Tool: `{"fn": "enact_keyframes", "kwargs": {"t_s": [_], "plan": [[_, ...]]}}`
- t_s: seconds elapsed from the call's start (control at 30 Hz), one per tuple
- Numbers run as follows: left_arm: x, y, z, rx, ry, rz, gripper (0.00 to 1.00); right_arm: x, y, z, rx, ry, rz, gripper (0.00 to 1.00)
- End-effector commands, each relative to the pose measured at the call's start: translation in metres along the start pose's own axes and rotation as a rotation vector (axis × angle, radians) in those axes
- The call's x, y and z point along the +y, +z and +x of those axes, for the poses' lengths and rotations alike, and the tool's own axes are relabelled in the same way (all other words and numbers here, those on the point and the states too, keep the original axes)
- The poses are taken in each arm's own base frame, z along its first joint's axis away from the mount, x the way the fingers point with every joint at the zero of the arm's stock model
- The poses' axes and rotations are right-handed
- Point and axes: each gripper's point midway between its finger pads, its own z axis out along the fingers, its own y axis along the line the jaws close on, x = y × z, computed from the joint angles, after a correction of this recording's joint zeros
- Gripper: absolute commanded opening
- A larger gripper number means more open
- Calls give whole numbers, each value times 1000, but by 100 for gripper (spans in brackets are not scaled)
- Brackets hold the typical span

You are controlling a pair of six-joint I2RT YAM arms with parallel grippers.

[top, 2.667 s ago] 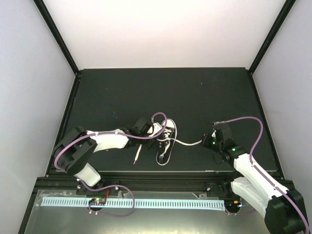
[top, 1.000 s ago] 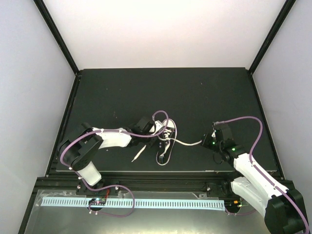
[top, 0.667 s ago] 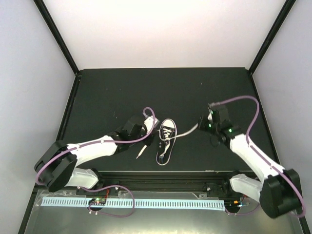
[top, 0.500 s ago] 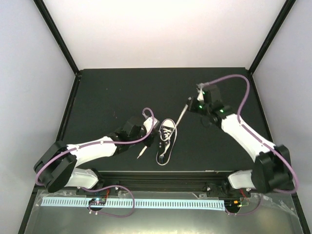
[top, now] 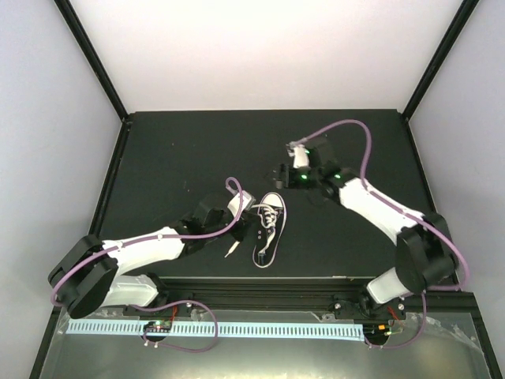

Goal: Tie the shoes

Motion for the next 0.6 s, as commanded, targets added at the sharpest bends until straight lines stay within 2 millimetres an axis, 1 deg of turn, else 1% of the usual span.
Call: {"fn": "enact_keyframes", "kwargs": {"t_s": [0.0,0.13,0.17,0.23,0.33,0.5,0.57], "plan": [[-12,3,-11,-35,-2,57,1,-1,-42,23,-41,-128,-78,79],[-15,3,-15,-42,-1,72,2,18,-51,82,49,-216,-294,73],[-16,3,-15,-42,0,75,2,20,-52,93,58,-231,-318,72],[-17,3,-14,-40,-1,77,2,19,-50,109,69,-255,-327,68],[-15,3,-11,-30,0,72,2,18,-44,118,73,-267,-322,59],[-14,3,-9,-24,-5,69,2,23,-25,123,94,-318,-320,55],[-14,3,-9,-24,-4,67,2,22,-17,124,105,-322,-321,52]]}}
